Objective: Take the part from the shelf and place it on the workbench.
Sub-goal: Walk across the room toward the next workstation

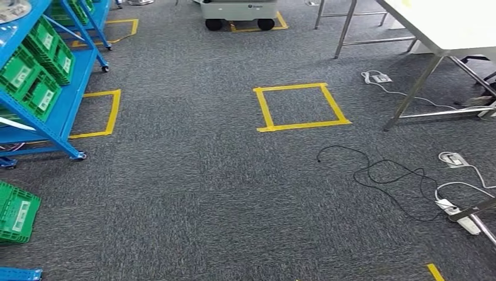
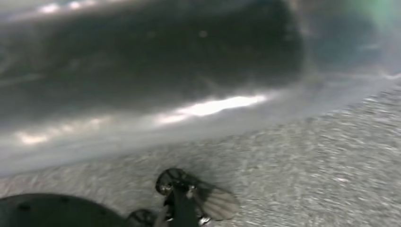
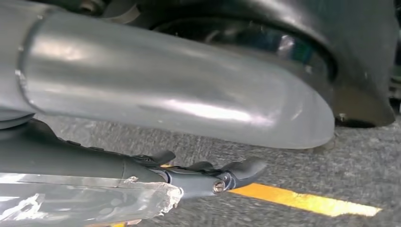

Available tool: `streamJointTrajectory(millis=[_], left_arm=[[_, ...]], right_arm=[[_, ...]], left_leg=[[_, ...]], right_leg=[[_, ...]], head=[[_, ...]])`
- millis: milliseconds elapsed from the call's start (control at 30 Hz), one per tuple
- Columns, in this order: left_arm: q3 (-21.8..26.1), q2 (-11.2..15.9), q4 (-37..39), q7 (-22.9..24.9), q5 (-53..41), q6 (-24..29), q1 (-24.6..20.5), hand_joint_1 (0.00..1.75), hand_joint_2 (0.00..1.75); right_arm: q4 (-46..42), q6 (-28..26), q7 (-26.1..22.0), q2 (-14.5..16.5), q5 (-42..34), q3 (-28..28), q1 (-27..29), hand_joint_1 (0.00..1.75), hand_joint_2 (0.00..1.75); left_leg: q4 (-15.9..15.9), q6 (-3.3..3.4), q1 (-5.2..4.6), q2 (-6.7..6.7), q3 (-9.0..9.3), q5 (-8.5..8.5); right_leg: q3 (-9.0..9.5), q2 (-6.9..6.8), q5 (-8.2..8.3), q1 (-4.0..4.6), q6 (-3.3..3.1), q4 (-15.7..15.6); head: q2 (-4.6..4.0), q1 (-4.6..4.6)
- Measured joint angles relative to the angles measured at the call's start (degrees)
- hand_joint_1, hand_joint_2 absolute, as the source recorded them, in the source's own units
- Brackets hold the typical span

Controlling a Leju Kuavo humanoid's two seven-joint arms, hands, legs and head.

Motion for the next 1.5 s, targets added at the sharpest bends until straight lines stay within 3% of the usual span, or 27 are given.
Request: streamJointTrajectory(millis=[67, 133, 167, 267, 333, 400, 433, 500, 567, 600, 633, 667, 700, 767, 833, 900, 933, 1000, 1033, 1100, 1133, 1167, 1200, 1267, 1333, 1433, 1500], left_arm=[[0.2, -0.2, 0.3, 0.3, 0.4, 0.0, -0.2, 0.0, 0.0], [0.7, -0.3, 0.6, 0.7, 0.7, 0.0, -0.2, 0.0, 0.0], [1.0, -0.3, 0.7, 1.0, 0.8, 0.1, -0.1, 0.0, 0.0], [1.4, -0.4, 0.9, 1.9, 0.7, 0.2, 0.1, 0.0, 0.0], [1.5, -0.7, 0.9, 2.2, 0.6, 0.3, 0.0, 0.0, 0.0], [1.8, -0.8, 0.9, 2.2, 0.7, 0.0, 0.1, 0.0, 0.0], [2.0, -0.8, 0.9, 1.9, 0.9, -0.4, 0.2, 0.0, 0.0], [2.5, -0.8, 0.9, 0.8, 1.4, -2.1, 0.3, 0.0, 0.0], [2.8, -0.8, 0.9, -0.8, 2.2, -4.7, 0.3, 0.0, 0.0], [3.0, -0.8, 0.9, -1.5, 2.6, -5.9, 0.3, 0.0, 0.0], [3.2, -0.8, 0.9, -2.1, 2.8, -6.9, 0.3, 0.0, 0.0], [3.4, -0.8, 0.9, -2.5, 3.0, -7.5, 0.3, 0.0, 0.0], [3.6, -0.8, 0.9, -2.7, 3.1, -7.9, 0.3, 0.0, 0.0], [3.9, -0.9, 0.9, -3.0, 3.1, -8.4, 0.3, 0.0, 0.0], [4.1, -0.9, 0.9, -3.4, 3.3, -9.2, 0.3, 0.0, 0.0], [4.3, -0.9, 0.9, -4.1, 3.6, -10.7, 0.6, 0.0, 0.0], [4.4, -0.8, 0.9, -4.5, 3.4, -11.6, 0.7, 0.0, 0.0], [4.2, -0.8, 0.9, -4.9, 1.7, -13.3, 0.8, 0.0, 0.0], [4.0, -0.7, 0.9, -5.0, 0.4, -14.2, 0.7, 0.0, 0.0], [3.4, -0.5, 0.9, -4.9, -1.6, -15.7, 0.6, 0.0, 0.0], [3.2, -0.4, 0.9, -4.8, -2.3, -16.2, 0.6, 0.0, 0.0], [2.9, -0.2, 0.9, -4.7, -2.8, -16.5, 0.6, 0.0, 0.0], [2.6, 0.0, 0.9, -4.6, -3.3, -16.8, 0.7, 0.0, 0.0], [2.3, 0.3, 0.9, -4.4, -3.8, -17.0, 0.8, 0.0, 0.0], [2.1, 0.4, 0.9, -4.4, -4.1, -17.1, 0.7, 0.0, 0.0], [1.5, 0.6, 1.0, -4.2, -5.6, -17.1, 0.9, 0.0, 0.0], [0.9, 0.6, 1.0, -4.1, -7.1, -17.0, 1.0, 0.0, 0.0]], right_arm=[[0.0, 0.3, 0.0, 0.0, 1.0, 0.0, 0.3, 0.0, 0.0], [-0.1, 0.6, 0.0, 0.0, 1.9, 0.1, 0.5, 0.0, 0.0], [-0.1, 0.7, -0.1, 0.0, 2.2, 0.2, 0.5, 0.0, 0.0], [-0.1, 0.8, -0.4, 0.3, 2.5, 0.6, 0.6, 0.0, 0.0], [-0.1, 0.8, -0.5, 0.4, 2.6, 0.7, 0.6, 0.0, 0.0], [-0.2, 0.9, -0.5, 0.4, 2.6, 0.7, 0.6, 0.0, 0.0], [-0.2, 0.9, -0.5, 0.4, 2.6, 0.8, 0.5, 0.0, 0.0], [-0.2, 0.9, -0.6, 0.5, 2.6, 0.9, 0.6, 0.0, 0.0], [-0.2, 0.9, -0.6, 0.6, 2.6, 1.0, 0.7, 0.0, 0.0], [-0.2, 0.9, -0.6, 0.7, 2.6, 1.0, 0.7, 0.0, 0.0], [-0.2, 0.9, -0.6, 0.7, 2.6, 1.1, 0.7, 0.0, 0.0], [-0.2, 0.8, -0.6, 0.7, 2.6, 1.2, 0.7, 0.0, 0.0], [-0.2, 0.8, -0.6, 0.7, 2.6, 1.3, 0.7, 0.0, 0.0], [-0.3, 0.8, -0.6, 0.8, 2.6, 1.4, 0.8, 0.0, 0.0], [-0.3, 0.7, -0.6, 0.8, 2.6, 1.6, 0.7, 0.0, 0.0], [-0.3, 0.4, -1.1, 0.9, 2.6, 1.8, 0.7, 0.0, 0.0], [-0.3, -0.6, -1.6, 1.2, 2.3, 2.0, 0.6, 0.0, 0.0], [0.7, -7.2, -2.2, 2.8, 0.8, 2.3, -0.4, 0.0, 0.0], [1.8, -12.3, -2.0, 3.9, -0.2, 2.4, -1.3, 0.0, 0.0], [4.0, -20.8, -1.1, 5.2, -1.8, 2.4, -3.1, 0.0, 0.0], [4.6, -22.3, -1.0, 5.4, -2.2, 2.3, -3.7, 0.0, 0.0], [4.8, -22.3, -1.1, 5.5, -2.7, 2.2, -4.2, 0.0, 0.0], [4.9, -21.3, -1.3, 5.5, -3.0, 2.1, -4.5, 0.0, 0.0], [4.9, -19.3, -1.7, 5.6, -3.4, 2.0, -5.2, 0.0, 0.0], [4.9, -18.4, -1.9, 5.6, -3.6, 2.0, -5.9, 0.0, 0.0], [4.8, -17.5, -1.9, 5.6, -4.9, 1.7, -6.5, 0.0, 0.0], [4.4, -15.8, -1.8, 5.5, -6.1, 1.2, -6.6, 0.0, 0.0]], left_leg=[[7.7, -0.57, 0.19, 2.41, -3.74, -3.74], [11.8, -0.98, 0.52, 2.99, -5.68, -4.56], [10.6, -1.1, 0.64, 3.2, -4.94, -3.32], [-0.6, -0.94, 0.59, 6.03, 1.39, 1.51], [-4.3, -0.27, 0.25, 7.27, 3.33, 1.94], [-4.5, 0.6, 0.05, 6.23, 3.25, 1.88], [-4.6, 0.98, 0.08, 5.71, 3.25, 1.98], [-4.9, 1.68, 0.27, 4.62, 3.26, 2.24], [-4.8, 2.01, 0.17, 3.42, 3.18, 2.28], [-4.8, 2.07, 0.09, 2.7, 3.19, 2.28], [-4.8, 2.1, 0.01, 1.91, 3.24, 2.26], [-4.8, 2.1, -0.03, 1.07, 3.35, 2.25], [-4.8, 2.07, -0.05, 0.21, 3.51, 2.21], [-4.7, 1.85, -0.09, -1.38, 3.68, 2.11], [-4.5, 1.29, -0.03, -2.67, 3.33, 2.18], [-4.5, 0.54, 0.2, -3.84, 2.77, 2.47], [-4.2, 0.23, 0.28, -3.58, 2.52, 2.31], [-1.2, -0.22, 0.22, -1.06, 1.0, 0.26], [2.2, -0.39, 0.17, 0.7, -0.56, -1.62], [9.9, -0.82, 0.2, 2.34, -4.26, -5.03], [12.2, -0.98, 0.25, 2.62, -5.27, -5.52], [12.3, -1.09, 0.32, 2.85, -5.15, -4.86], [10.0, -1.11, 0.38, 3.22, -3.83, -3.27], [1.6, -0.94, 0.21, 5.44, 0.85, 0.25], [-3.8, -0.43, -0.11, 7.14, 3.71, 1.6], [-4.8, 0.62, -0.27, 5.89, 3.72, 1.84], [-5.3, 1.36, 0.0, 4.68, 3.89, 2.22]], right_leg=[[0.14, -2.08, -0.19, 0.2, -0.26, 0.0], [0.19, -4.05, -0.41, 0.29, -0.26, 0.0], [0.29, -4.84, -0.52, 0.3, -0.17, 0.0], [0.84, -6.78, -1.15, 0.5, 0.48, 0.1], [0.99, -7.85, -1.64, 0.77, 1.11, 0.2], [1.4, -8.56, -1.93, 0.69, 1.7, 0.2], [1.42, -7.91, -2.36, 0.55, 2.0, 0.5], [-0.28, -4.96, -4.97, 0.31, 2.43, 4.5], [-4.33, -2.52, -8.79, 0.26, 2.48, 12.9], [-6.29, -2.2, -9.8, 0.28, 2.44, 16.4], [-7.46, -2.06, -9.64, 0.29, 2.35, 18.1], [-7.55, -1.93, -8.27, 0.29, 2.23, 17.4], [-6.48, -1.55, -5.9, 0.26, 2.08, 14.3], [-3.17, 0.77, -1.76, 0.07, 1.8, 6.1], [-1.26, 2.79, -0.71, -0.01, 1.53, 2.0], [-0.91, 2.38, -0.81, 0.15, 1.05, 1.6], [-0.81, 1.69, -0.65, 0.17, 0.68, 1.5], [-0.69, 0.08, -0.38, 0.19, -0.12, 1.0], [-0.66, -0.8, -0.35, 0.25, -0.43, 0.9], [-0.72, -2.67, -0.48, 0.47, -0.78, 0.9], [-0.74, -3.65, -0.58, 0.52, -0.85, 0.9], [-0.75, -4.58, -0.71, 0.58, -0.88, 0.9], [-0.72, -5.4, -0.87, 0.6, -0.86, 1.0], [-0.36, -6.77, -1.24, 0.74, -0.59, 1.0], [-0.01, -7.93, -1.58, 1.03, -0.13, 1.2], [0.54, -9.17, -1.89, 0.98, 0.69, 1.1], [-0.43, -6.79, -3.66, 0.74, 1.26, 3.6]], head=[[0.0, -0.17], [0.0, -0.15], [0.0, -0.15], [0.0, -0.16], [0.0, 0.08], [0.0, 0.26], [0.0, 0.34], [0.0, 0.54], [0.0, 0.68], [0.0, 0.67], [0.0, 0.66], [0.0, 0.65], [0.0, 0.65], [0.0, 0.65], [0.0, 0.63], [0.0, 0.58], [0.0, 0.57], [0.0, 0.4], [0.0, 0.29], [0.0, 0.15], [0.0, 0.11], [0.0, 0.11], [0.0, 0.09], [0.0, 0.05], [0.0, 0.15], [0.0, 0.24], [0.0, 0.43]])
